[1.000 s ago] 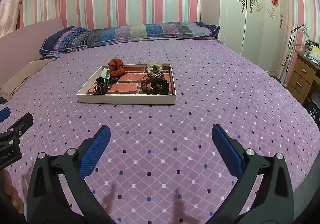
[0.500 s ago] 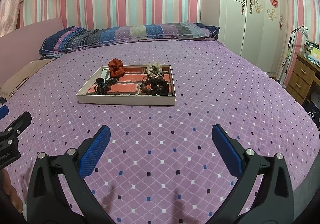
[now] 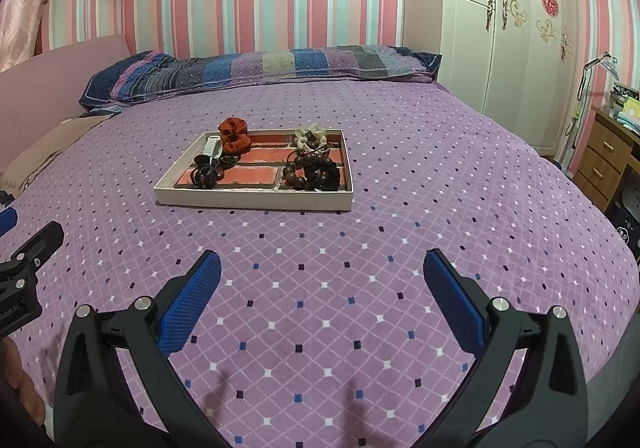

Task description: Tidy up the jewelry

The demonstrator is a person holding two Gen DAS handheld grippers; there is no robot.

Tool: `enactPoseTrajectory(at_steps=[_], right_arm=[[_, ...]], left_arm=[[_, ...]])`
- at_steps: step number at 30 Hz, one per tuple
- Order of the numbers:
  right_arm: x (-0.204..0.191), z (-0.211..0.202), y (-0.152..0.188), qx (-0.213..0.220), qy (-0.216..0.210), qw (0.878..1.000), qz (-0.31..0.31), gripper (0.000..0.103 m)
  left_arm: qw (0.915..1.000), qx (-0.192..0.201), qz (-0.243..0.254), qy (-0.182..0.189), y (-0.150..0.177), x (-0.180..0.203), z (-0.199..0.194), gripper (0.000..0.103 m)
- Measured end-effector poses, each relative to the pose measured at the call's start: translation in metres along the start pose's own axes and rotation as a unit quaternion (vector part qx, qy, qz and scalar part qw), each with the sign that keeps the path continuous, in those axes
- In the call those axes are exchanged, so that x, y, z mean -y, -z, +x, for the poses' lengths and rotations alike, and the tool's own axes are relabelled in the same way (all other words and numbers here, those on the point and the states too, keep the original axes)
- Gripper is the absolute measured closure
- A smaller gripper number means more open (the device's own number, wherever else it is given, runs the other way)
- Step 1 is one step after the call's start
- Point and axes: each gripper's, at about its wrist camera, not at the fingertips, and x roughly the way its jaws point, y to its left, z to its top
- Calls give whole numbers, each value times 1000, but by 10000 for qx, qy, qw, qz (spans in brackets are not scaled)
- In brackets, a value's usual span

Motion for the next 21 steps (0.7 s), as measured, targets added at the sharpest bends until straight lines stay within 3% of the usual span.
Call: enactPoseTrajectory(at_steps=[21], right_arm=[[1,-1,-1,-3,3,10000,-10,4]], left_arm=[[10000,-7,-20,4,-2,-3,-1,4]])
